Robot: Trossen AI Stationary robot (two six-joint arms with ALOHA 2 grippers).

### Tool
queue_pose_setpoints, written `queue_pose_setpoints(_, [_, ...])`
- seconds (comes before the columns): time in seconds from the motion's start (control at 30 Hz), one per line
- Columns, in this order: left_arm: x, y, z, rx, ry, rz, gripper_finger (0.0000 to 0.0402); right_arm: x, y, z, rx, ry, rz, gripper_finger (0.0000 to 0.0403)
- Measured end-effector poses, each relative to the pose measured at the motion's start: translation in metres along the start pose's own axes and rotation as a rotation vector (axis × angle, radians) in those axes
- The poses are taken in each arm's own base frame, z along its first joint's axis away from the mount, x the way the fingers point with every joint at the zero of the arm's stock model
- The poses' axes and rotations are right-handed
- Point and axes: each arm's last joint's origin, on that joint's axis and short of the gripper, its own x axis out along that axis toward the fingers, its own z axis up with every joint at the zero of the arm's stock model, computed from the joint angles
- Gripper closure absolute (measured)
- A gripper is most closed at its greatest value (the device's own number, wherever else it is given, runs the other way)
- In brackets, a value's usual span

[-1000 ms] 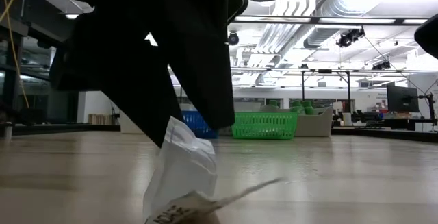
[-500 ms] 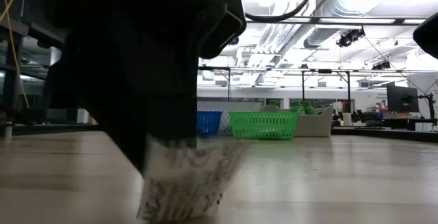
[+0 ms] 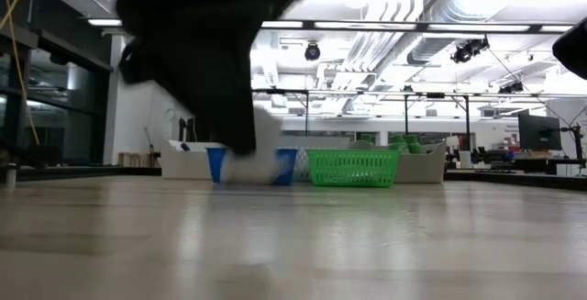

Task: Pick & Place Travel size toiletries
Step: Put the white bandage pad into the blue basket

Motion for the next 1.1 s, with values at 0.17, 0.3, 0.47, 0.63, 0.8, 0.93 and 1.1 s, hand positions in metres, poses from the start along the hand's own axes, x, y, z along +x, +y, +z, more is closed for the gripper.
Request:
queue_pose_setpoints(0.17, [-0.036,0.021,0.021,0.081,-0.169,0.178,0.04,0.0,0.0,0.002,0.008,-0.037,-0.027,0.0147])
queue_pose_setpoints(0.3, [-0.066,0.041,0.037,0.136,-0.364,0.372,0.0401,0.0,-0.002,0.003,0.011,-0.088,-0.078,0.0147])
queue_pose_setpoints(0.47, [-0.081,0.075,0.055,0.059,-0.583,0.632,0.0401,0.0,-0.005,0.007,0.016,-0.173,-0.171,0.0147])
queue_pose_setpoints(0.63, [-0.067,0.11,0.083,-0.046,-0.618,0.769,0.0401,0.003,-0.012,0.013,0.034,-0.233,-0.247,0.0147])
queue_pose_setpoints(0.8, [-0.041,0.158,0.109,-0.119,-0.49,0.886,0.0401,0.007,-0.02,0.019,0.052,-0.246,-0.285,0.0147])
queue_pose_setpoints(0.93, [-0.02,0.191,0.133,-0.125,-0.369,0.86,0.0401,0.009,-0.028,0.022,0.047,-0.237,-0.323,0.0147])
queue_pose_setpoints(1.1, [-0.012,0.213,0.165,-0.089,-0.362,0.711,0.0402,0.012,-0.035,0.026,0.009,-0.229,-0.361,0.0147])
